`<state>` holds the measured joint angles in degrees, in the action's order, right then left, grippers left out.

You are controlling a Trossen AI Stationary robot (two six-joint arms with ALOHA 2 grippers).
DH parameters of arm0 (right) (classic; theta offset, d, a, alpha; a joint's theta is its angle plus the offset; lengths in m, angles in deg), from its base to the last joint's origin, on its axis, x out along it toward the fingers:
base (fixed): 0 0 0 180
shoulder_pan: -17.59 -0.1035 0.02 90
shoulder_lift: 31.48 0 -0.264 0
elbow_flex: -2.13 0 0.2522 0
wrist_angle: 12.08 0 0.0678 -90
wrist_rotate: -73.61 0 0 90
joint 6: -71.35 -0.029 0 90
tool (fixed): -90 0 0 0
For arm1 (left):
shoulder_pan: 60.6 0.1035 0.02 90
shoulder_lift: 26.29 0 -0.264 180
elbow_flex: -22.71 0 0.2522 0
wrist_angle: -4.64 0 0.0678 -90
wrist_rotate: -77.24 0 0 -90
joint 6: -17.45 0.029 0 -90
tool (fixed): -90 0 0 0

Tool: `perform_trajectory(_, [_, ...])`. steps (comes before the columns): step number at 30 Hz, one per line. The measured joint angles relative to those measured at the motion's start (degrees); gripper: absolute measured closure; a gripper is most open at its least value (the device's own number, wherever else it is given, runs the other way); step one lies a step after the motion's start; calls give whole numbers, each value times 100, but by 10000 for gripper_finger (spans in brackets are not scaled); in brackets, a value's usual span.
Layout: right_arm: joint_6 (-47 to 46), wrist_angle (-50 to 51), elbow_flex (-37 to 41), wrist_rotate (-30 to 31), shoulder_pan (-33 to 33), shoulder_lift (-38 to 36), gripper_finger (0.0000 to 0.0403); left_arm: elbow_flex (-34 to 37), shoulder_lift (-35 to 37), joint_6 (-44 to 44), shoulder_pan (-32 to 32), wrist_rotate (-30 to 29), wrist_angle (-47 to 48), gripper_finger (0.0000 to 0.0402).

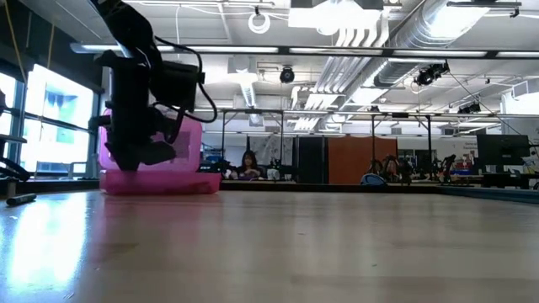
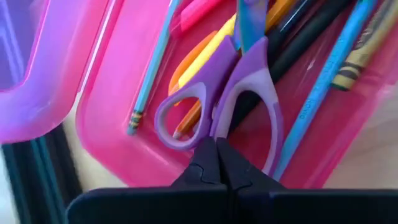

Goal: Pick & place school supplies into a supply box
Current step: Adjust the scissors, then put the orange pencil into the supply box

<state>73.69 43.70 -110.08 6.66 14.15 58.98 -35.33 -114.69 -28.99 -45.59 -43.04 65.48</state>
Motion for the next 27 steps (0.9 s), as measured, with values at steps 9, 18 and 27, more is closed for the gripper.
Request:
perform_trajectory(9, [-84, 62, -2, 0, 0, 0, 403, -14, 6, -24, 0, 147, 322, 383])
perform_trajectory(18, [-84, 121, -2, 115, 2, 2, 403, -992, 543, -129, -323, 269, 2088, 380])
perform_trajectory(27, [-230, 236, 101, 133, 4, 20, 403, -2391, 1483, -1019, -1925, 969, 4156, 375])
